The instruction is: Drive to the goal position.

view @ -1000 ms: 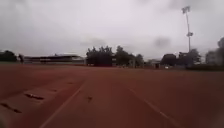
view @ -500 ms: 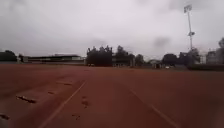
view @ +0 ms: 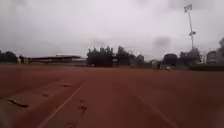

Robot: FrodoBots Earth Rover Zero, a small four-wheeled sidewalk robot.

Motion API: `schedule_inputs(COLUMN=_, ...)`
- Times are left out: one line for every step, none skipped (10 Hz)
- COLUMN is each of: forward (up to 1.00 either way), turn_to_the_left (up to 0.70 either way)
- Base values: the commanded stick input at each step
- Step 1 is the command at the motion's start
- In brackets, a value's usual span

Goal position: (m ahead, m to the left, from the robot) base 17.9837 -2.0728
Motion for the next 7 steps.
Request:
schedule_inputs(forward=0.5, turn_to_the_left=0.0)
schedule_inputs(forward=0.5, turn_to_the_left=0.0)
schedule_inputs(forward=0.5, turn_to_the_left=0.0)
schedule_inputs(forward=0.5, turn_to_the_left=0.0)
schedule_inputs(forward=0.5, turn_to_the_left=0.0)
schedule_inputs(forward=0.5, turn_to_the_left=0.0)
schedule_inputs(forward=0.5, turn_to_the_left=0.0)
